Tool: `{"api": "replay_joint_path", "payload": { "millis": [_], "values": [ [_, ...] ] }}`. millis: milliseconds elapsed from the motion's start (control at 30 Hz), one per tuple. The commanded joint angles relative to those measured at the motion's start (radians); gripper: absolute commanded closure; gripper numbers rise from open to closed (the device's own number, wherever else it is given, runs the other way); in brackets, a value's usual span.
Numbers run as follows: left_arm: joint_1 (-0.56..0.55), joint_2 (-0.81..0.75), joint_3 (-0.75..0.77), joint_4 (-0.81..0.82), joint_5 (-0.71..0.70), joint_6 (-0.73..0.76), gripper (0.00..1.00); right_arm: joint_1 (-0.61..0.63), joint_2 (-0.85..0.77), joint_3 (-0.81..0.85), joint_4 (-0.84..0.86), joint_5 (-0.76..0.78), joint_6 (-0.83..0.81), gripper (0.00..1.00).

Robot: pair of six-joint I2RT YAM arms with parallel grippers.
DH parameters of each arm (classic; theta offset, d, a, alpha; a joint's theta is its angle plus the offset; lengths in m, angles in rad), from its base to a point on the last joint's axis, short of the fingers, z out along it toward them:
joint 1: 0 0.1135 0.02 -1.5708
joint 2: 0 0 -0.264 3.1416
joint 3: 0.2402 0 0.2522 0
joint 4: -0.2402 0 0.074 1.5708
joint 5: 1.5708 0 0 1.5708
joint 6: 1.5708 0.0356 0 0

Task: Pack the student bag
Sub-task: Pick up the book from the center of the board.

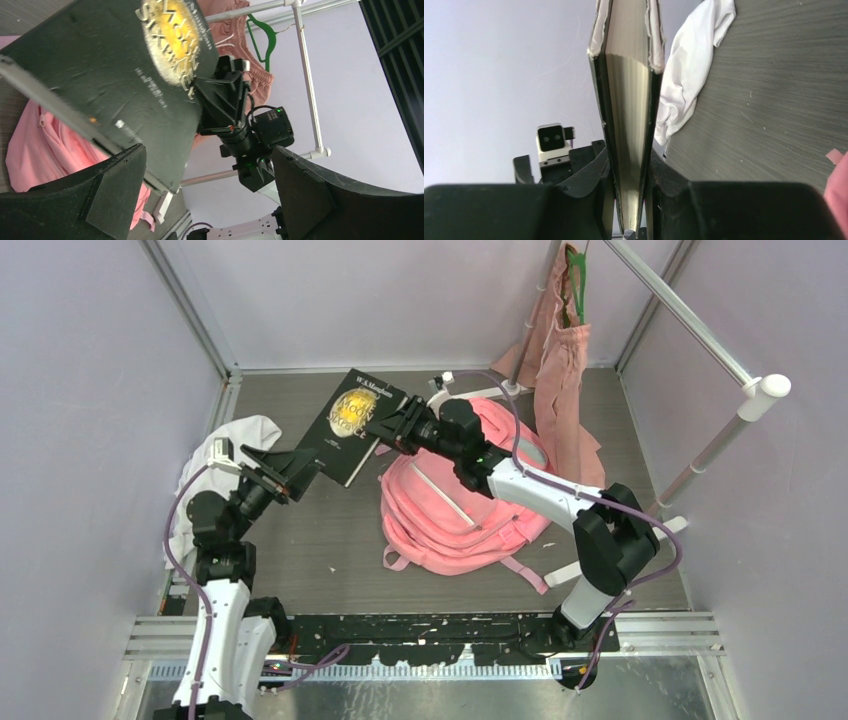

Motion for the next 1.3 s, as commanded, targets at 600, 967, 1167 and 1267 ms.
{"api": "replay_joint_path", "payload": {
  "millis": [600, 967, 1167, 1267],
  "values": [
    [-0.003, 0.131, 0.091, -0.082, 0.129, 0.158, 0.03, 0.004, -0.11, 0.111, 0.097, 0.029, -0.082, 0.99],
    [-0.003, 0.189, 0.132, -0.118, 0.256, 0.205, 0.03, -0.008, -0.109, 0.1, 0.088, 0.04, -0.093, 0.99],
    [-0.003, 0.194, 0.131, -0.129, 0.274, 0.22, 0.03, -0.01, -0.107, 0.108, 0.088, 0.042, -0.097, 0.99],
    [-0.002, 0.19, 0.12, -0.128, 0.277, 0.226, 0.02, -0.014, -0.117, 0.102, 0.087, 0.047, -0.102, 0.99]
  ]
}}
